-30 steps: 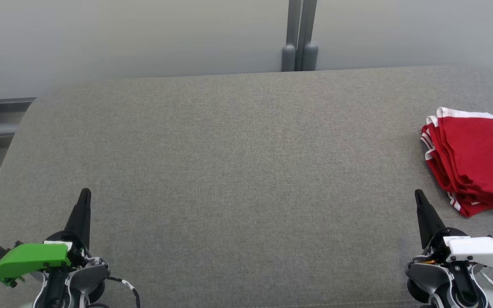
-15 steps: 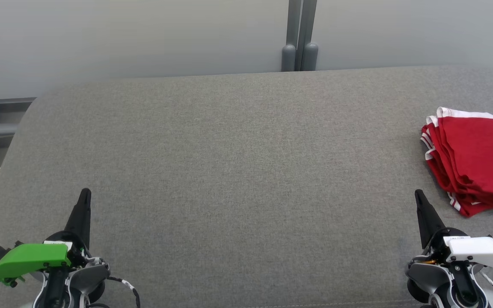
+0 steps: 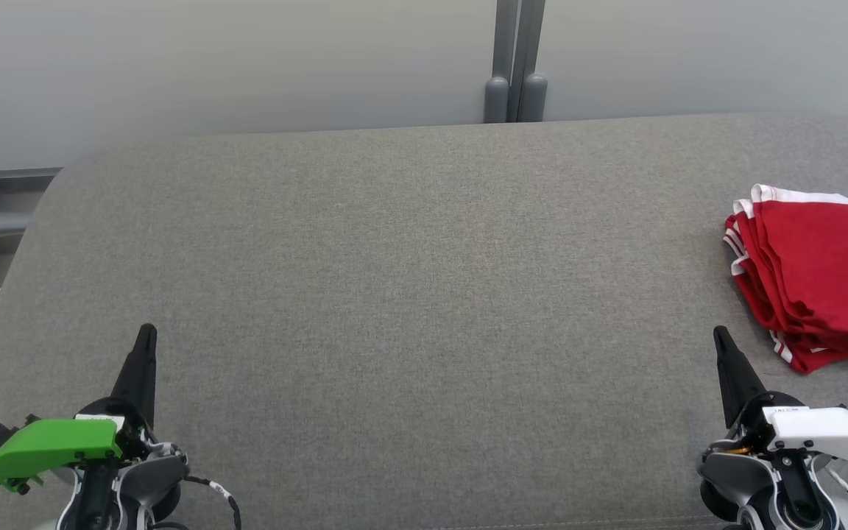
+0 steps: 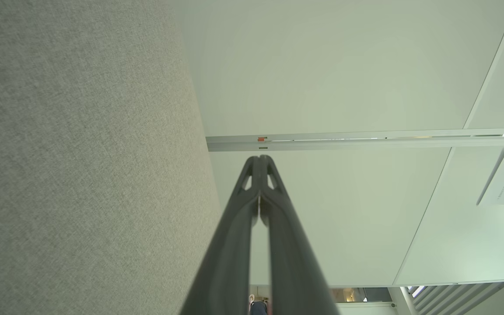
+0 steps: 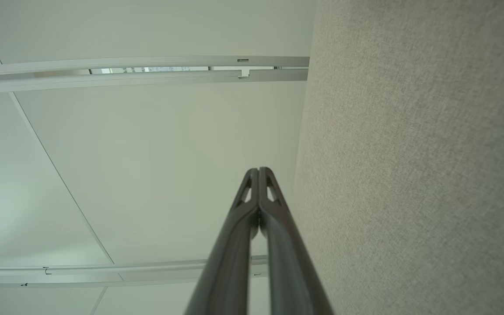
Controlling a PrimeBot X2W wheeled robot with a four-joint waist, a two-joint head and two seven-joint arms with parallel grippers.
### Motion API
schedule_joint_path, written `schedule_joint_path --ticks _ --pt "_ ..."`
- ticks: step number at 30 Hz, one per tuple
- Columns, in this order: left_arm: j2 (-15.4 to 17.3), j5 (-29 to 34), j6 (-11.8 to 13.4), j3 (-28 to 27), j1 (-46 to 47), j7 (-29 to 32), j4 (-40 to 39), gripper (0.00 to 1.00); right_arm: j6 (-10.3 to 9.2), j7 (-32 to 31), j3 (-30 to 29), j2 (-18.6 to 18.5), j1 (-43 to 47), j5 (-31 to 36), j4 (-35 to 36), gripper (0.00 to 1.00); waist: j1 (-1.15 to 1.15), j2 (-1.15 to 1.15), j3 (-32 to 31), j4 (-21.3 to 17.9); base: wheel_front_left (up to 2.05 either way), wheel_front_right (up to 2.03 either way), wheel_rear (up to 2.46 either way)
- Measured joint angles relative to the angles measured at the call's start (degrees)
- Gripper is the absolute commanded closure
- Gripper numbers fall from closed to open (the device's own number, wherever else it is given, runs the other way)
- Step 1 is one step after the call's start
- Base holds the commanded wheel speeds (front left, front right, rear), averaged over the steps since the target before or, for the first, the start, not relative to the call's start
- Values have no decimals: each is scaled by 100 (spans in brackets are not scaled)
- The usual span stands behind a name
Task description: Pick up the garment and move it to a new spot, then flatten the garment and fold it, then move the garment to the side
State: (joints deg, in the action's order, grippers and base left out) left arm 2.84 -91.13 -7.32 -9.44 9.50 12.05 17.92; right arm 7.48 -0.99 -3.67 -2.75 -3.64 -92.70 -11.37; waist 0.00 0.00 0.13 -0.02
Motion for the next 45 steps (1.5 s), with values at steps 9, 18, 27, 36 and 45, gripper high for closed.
schedule_joint_path --ticks 9,18,27,36,45 --pt "0 0 0 0 0 0 0 100 0 0 0 0 0 0 0 100 0 0 0 0 0 0 0" --pt "0 0 0 0 0 0 0 100 0 0 0 0 0 0 0 100 0 0 0 0 0 0 0" --pt "0 0 0 0 0 0 0 100 0 0 0 0 0 0 0 100 0 0 0 0 0 0 0" --pt "0 0 0 0 0 0 0 100 0 0 0 0 0 0 0 100 0 0 0 0 0 0 0" --pt "0 0 0 0 0 0 0 100 0 0 0 0 0 0 0 100 0 0 0 0 0 0 0"
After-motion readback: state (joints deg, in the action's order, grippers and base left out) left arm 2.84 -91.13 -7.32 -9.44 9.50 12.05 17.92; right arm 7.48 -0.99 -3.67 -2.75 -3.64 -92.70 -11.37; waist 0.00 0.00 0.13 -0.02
